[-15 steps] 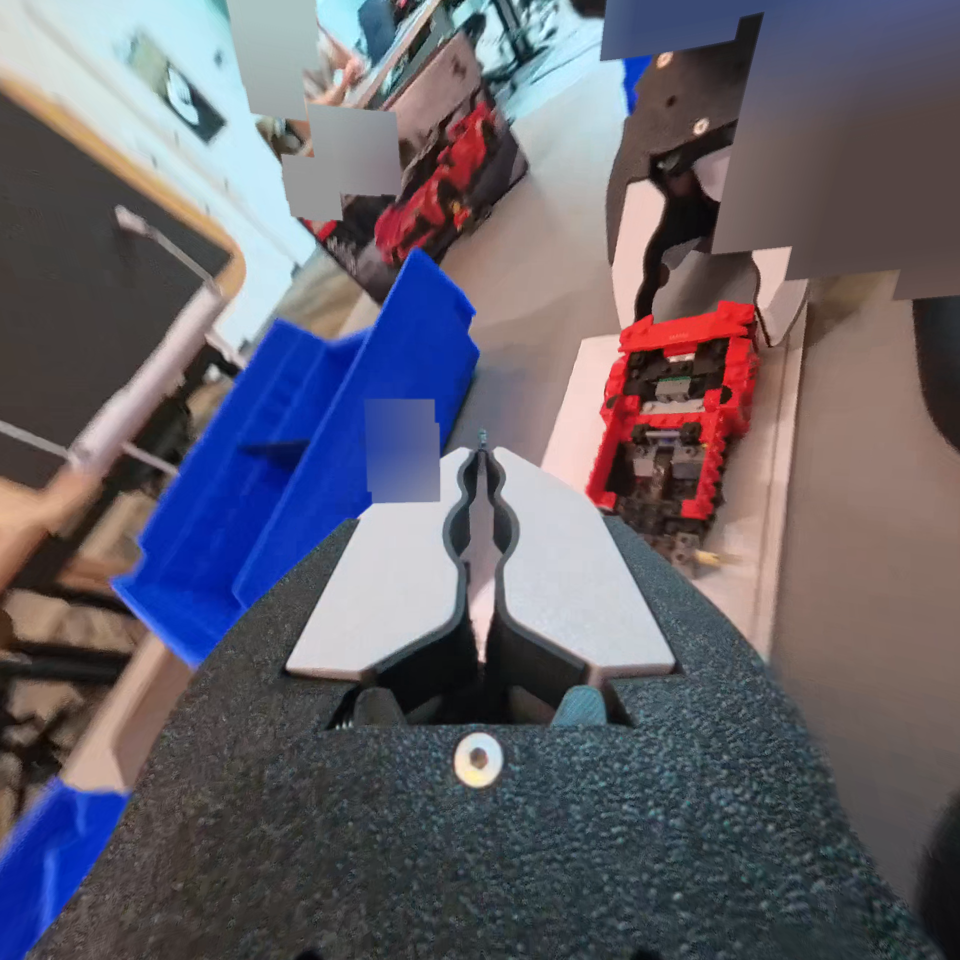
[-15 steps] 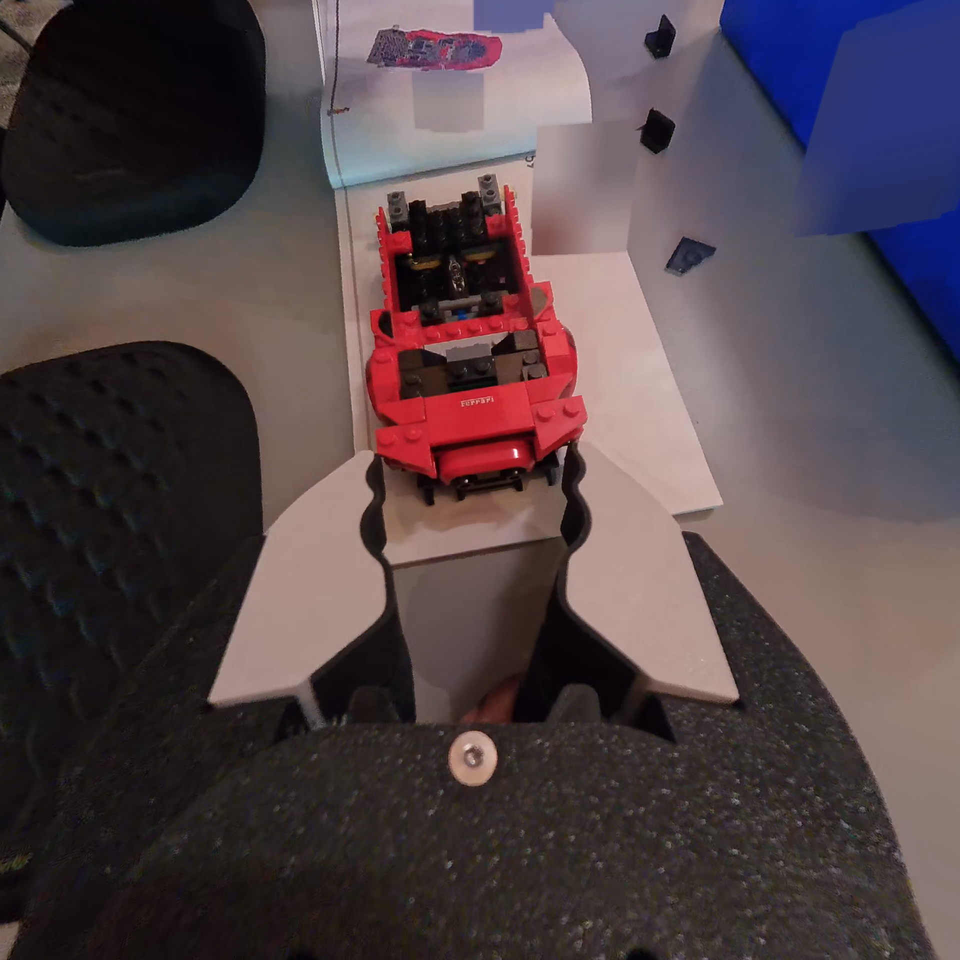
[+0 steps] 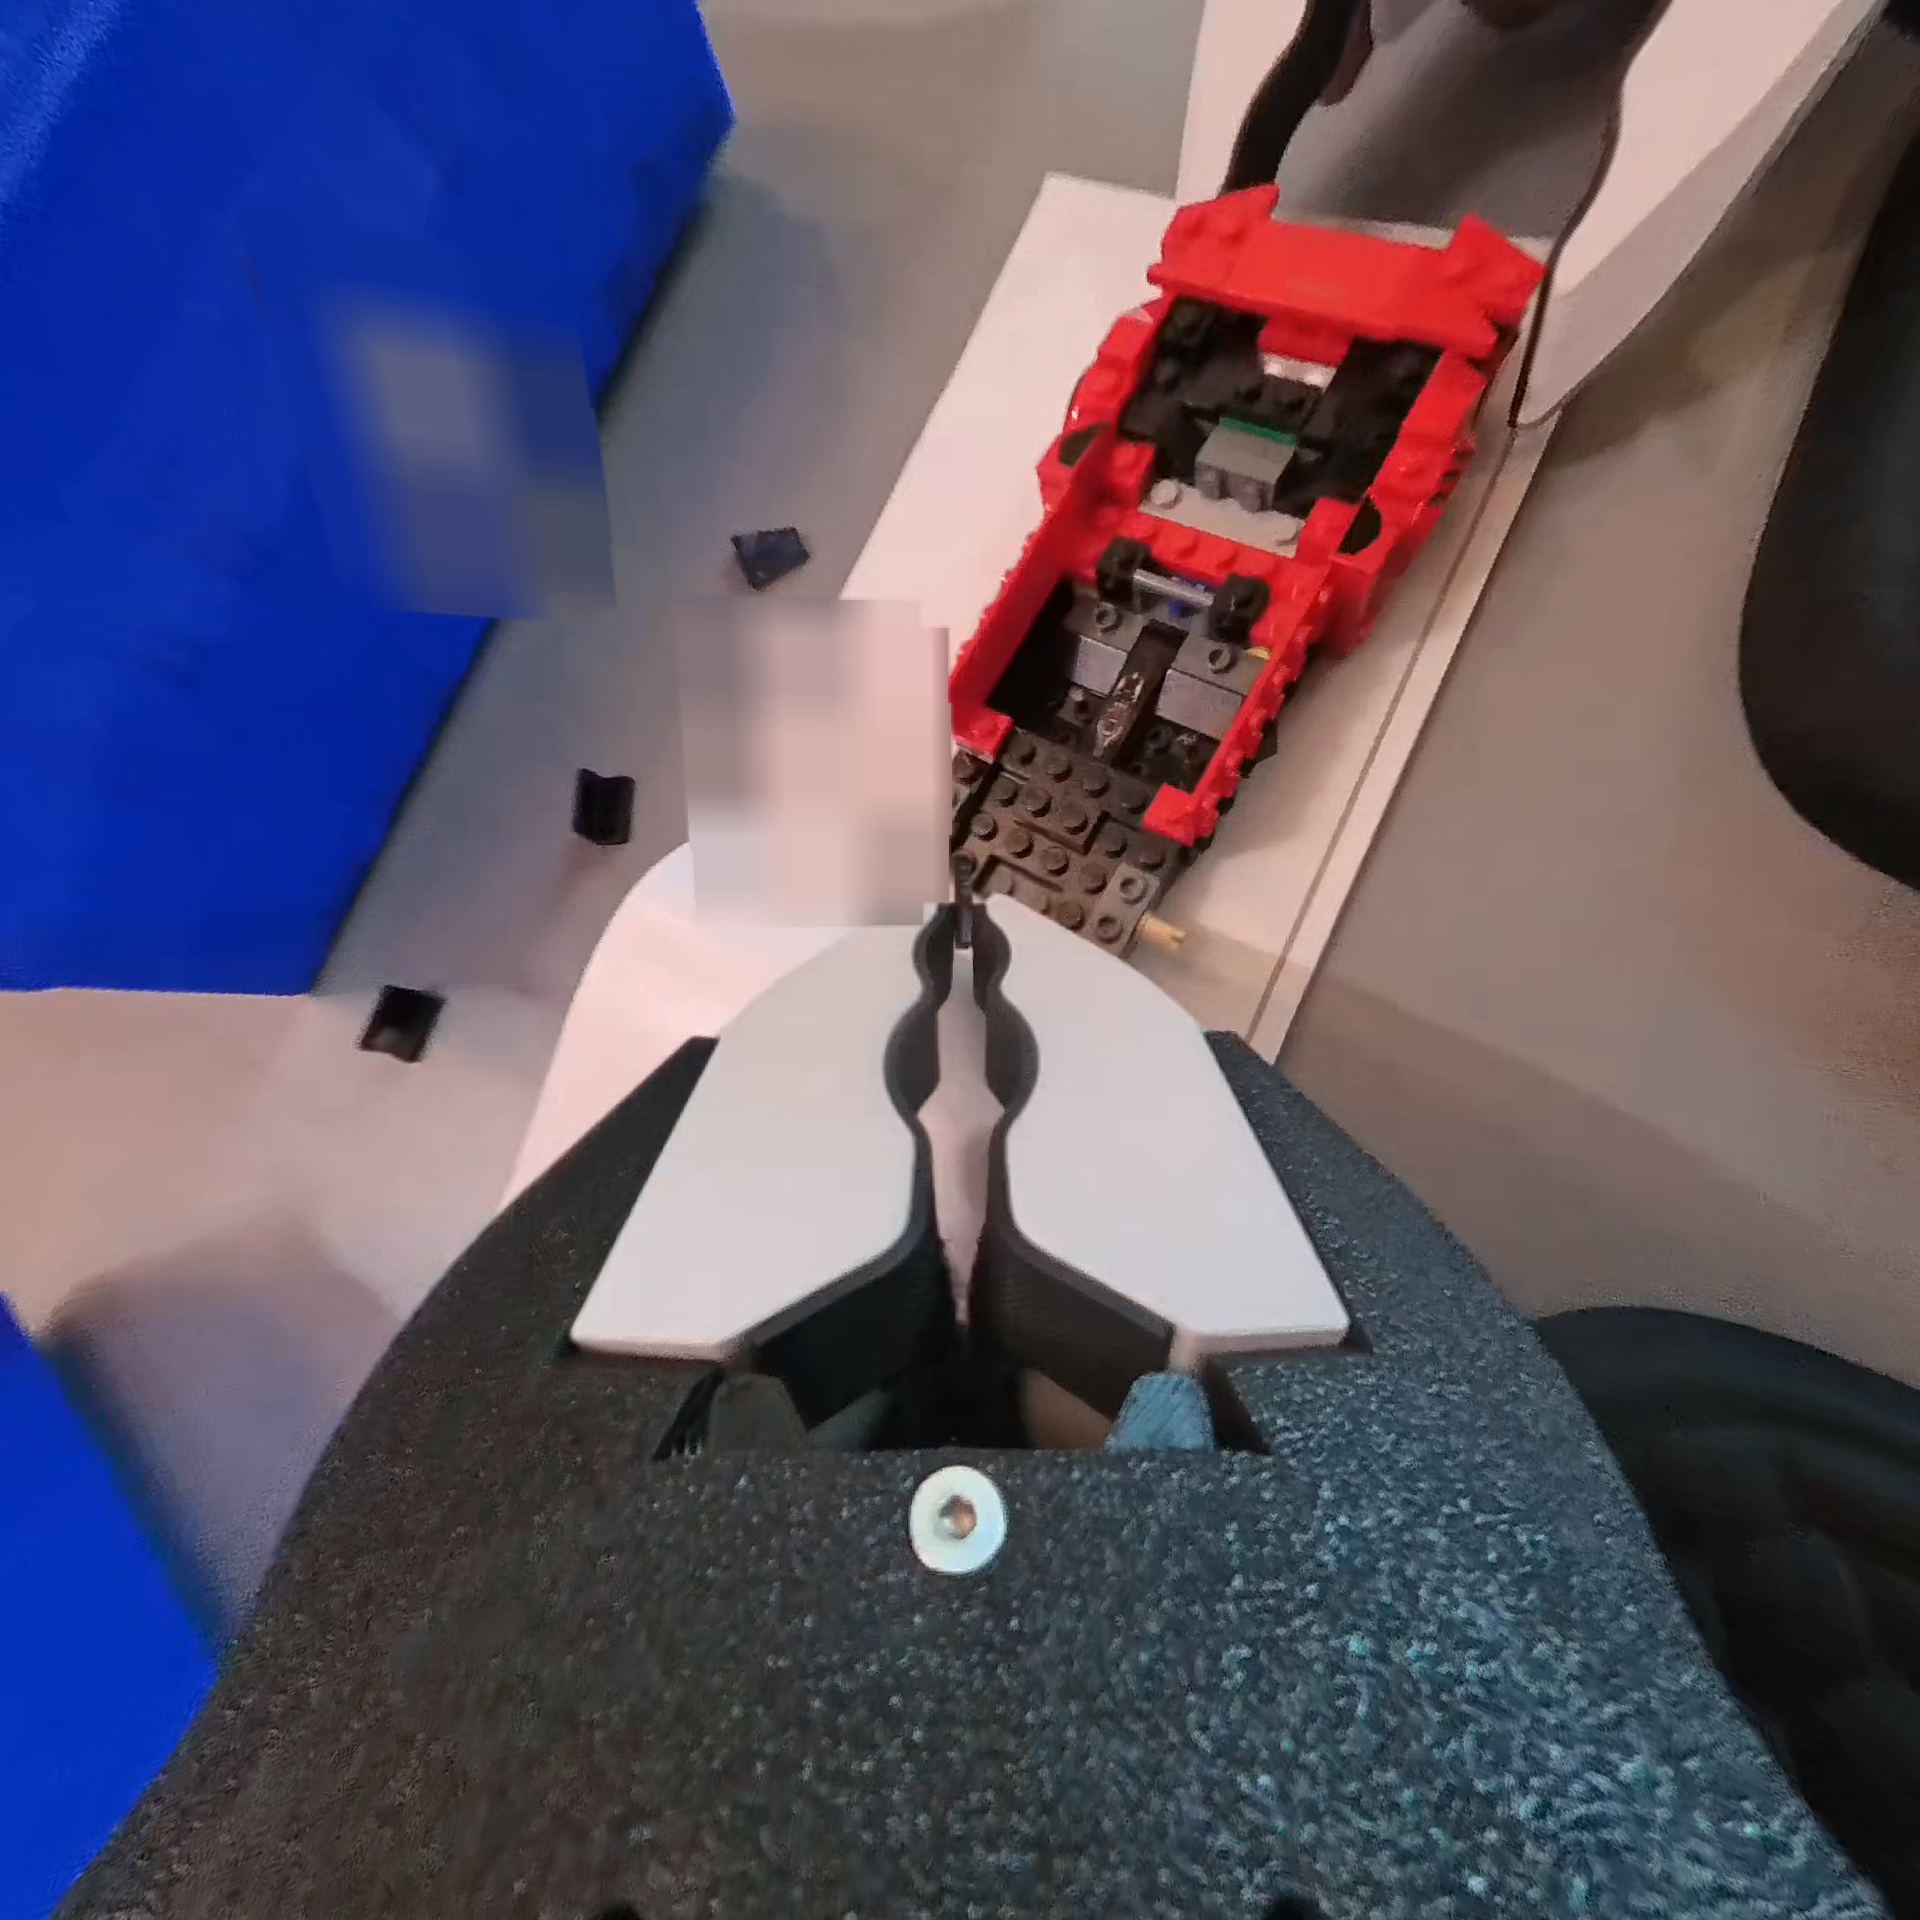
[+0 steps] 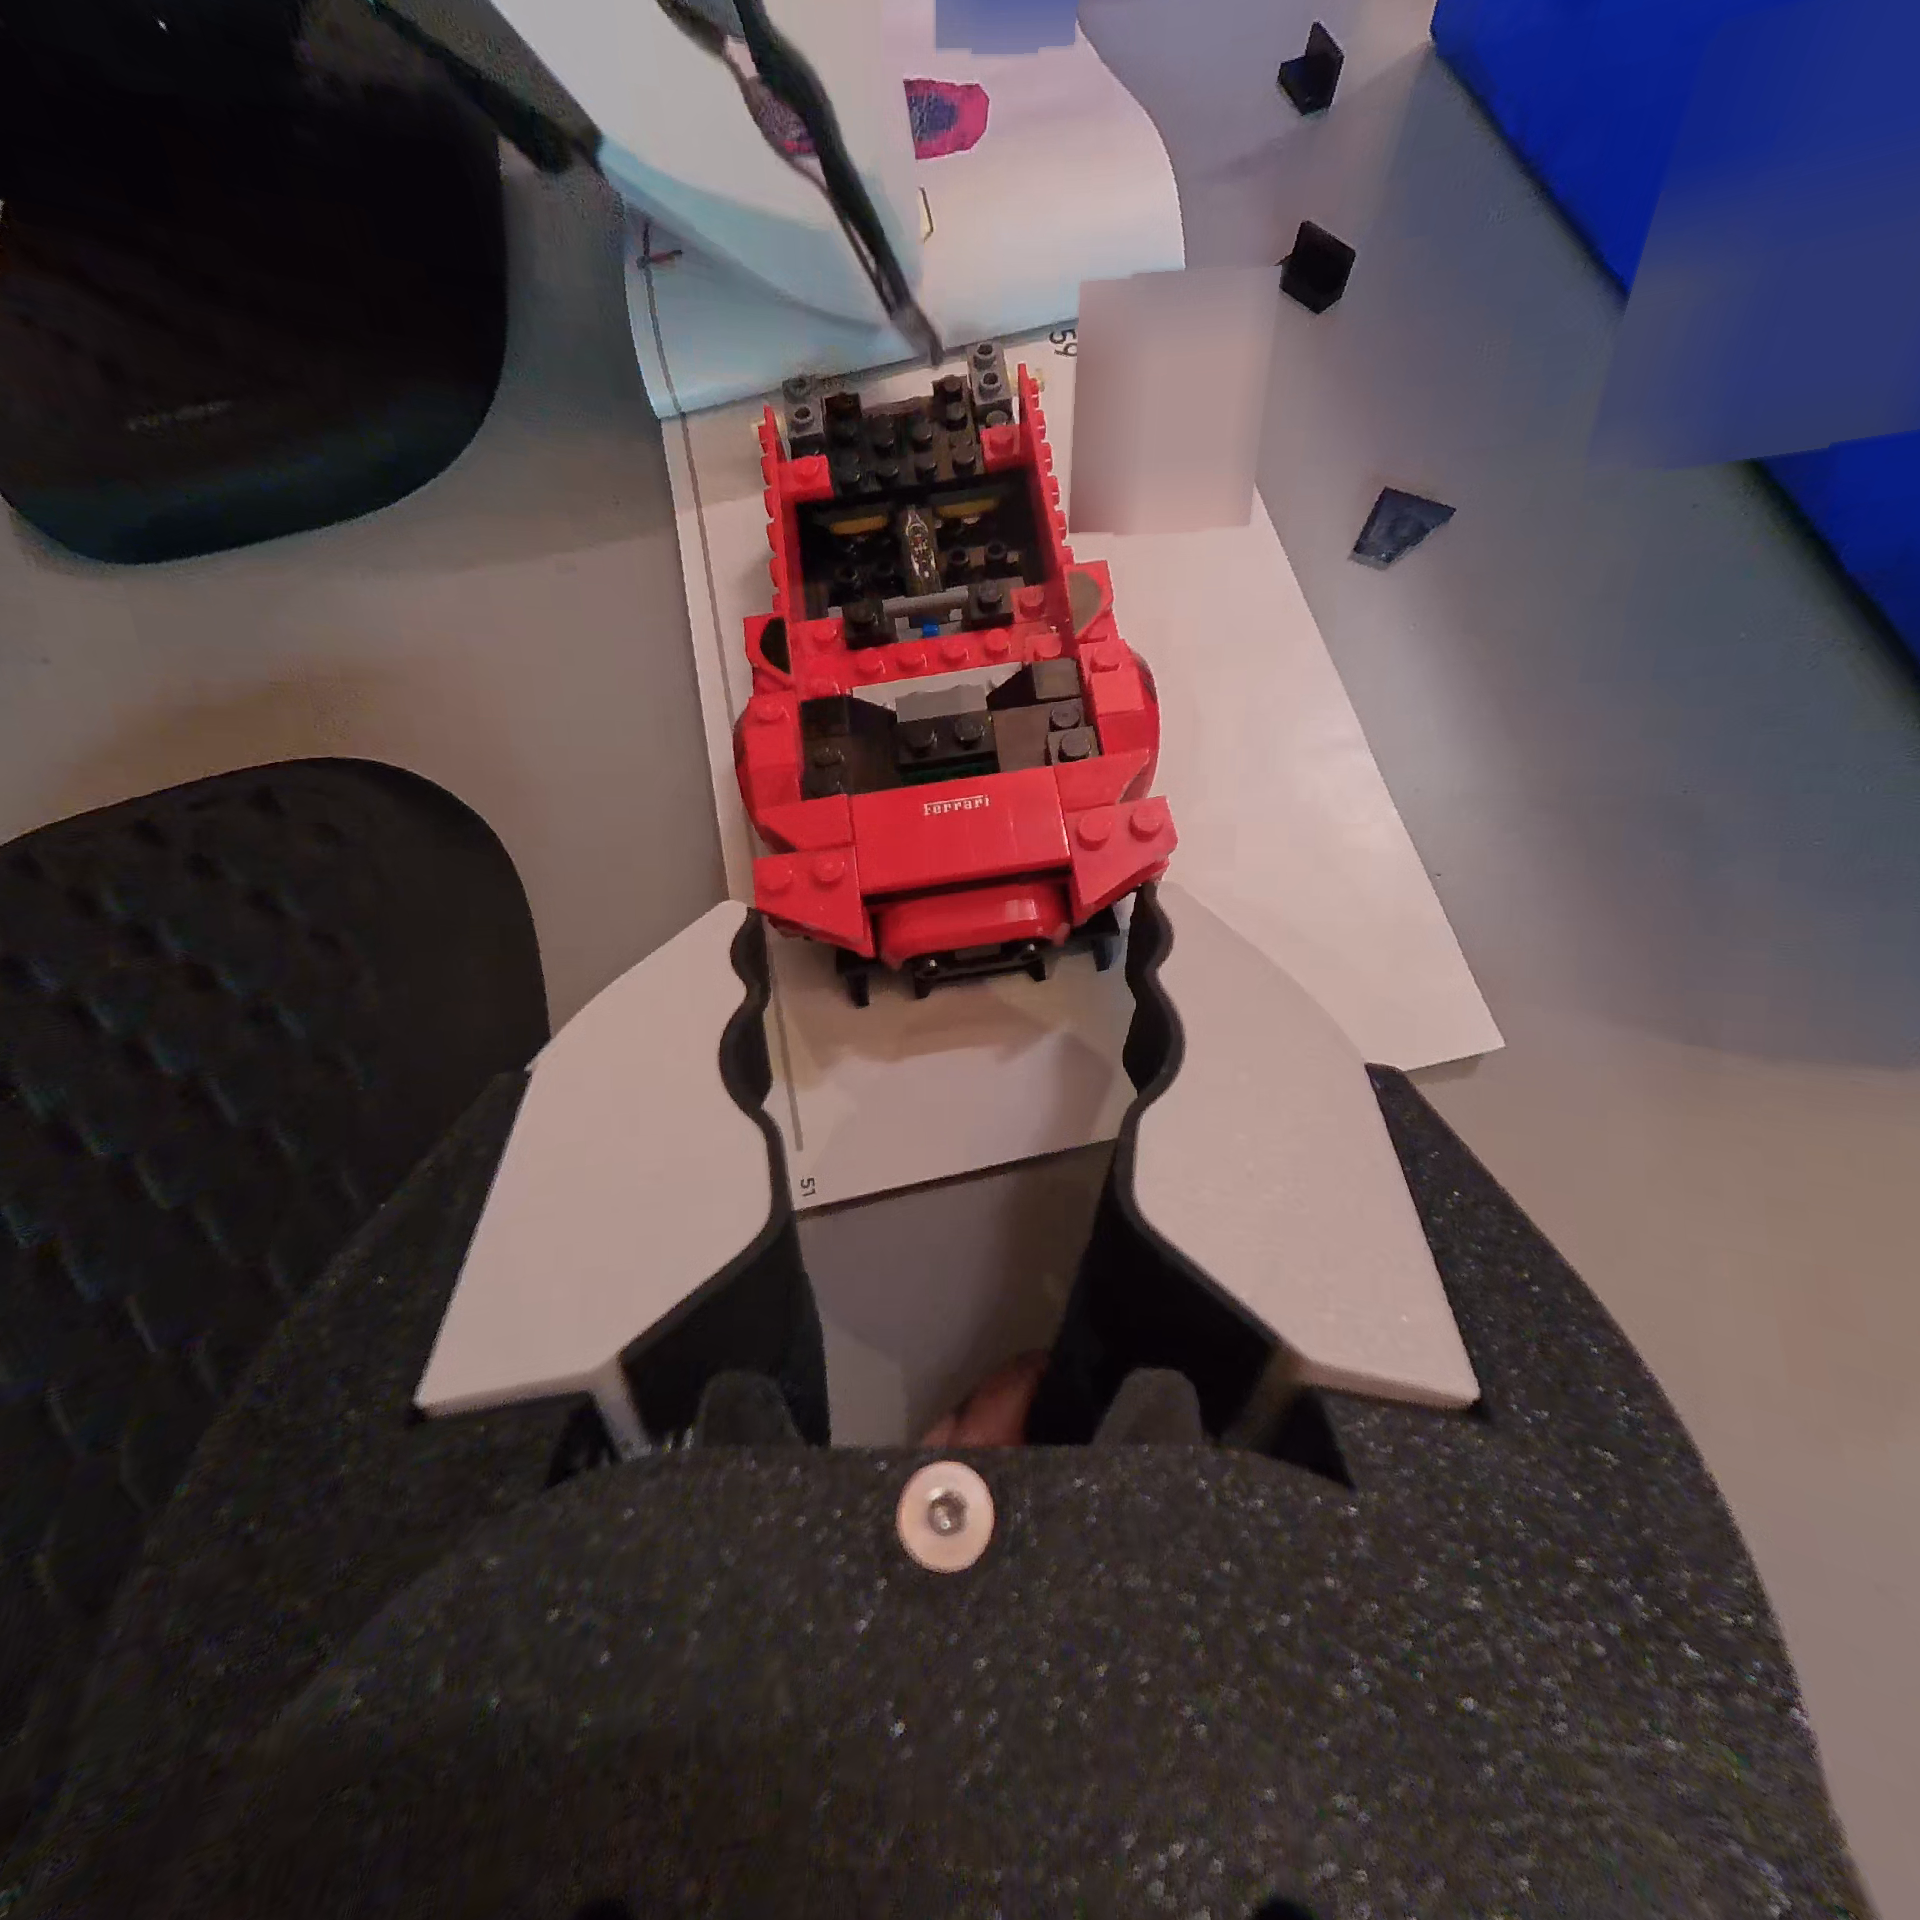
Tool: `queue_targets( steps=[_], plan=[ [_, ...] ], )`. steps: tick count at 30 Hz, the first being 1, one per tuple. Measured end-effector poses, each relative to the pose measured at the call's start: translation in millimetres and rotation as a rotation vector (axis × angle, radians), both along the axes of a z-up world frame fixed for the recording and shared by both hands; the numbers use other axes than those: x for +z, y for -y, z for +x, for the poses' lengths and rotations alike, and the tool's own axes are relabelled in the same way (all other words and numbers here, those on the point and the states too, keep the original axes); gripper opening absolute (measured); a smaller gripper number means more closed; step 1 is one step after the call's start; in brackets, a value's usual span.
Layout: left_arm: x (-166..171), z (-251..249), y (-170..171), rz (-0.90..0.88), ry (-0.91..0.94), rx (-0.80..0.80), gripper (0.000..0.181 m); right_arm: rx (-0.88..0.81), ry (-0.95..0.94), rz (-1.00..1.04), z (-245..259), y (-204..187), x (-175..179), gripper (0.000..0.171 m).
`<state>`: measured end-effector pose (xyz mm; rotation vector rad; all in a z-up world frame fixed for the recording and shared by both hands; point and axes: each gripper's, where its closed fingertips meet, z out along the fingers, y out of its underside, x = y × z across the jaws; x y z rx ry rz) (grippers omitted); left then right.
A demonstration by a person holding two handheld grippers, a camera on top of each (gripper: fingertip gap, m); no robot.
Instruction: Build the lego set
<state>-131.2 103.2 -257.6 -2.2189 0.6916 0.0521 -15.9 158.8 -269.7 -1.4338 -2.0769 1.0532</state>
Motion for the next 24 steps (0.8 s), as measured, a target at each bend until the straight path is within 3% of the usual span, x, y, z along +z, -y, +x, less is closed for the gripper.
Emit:
queue_targets(
  steps=[24],
  plan=[
    [-1.6,1.3,-6.8,0.013,0.025,-0.031,0.002,-0.023,0.009,0.03,-0.6,0.0,-1.1,0.065]
  ],
)
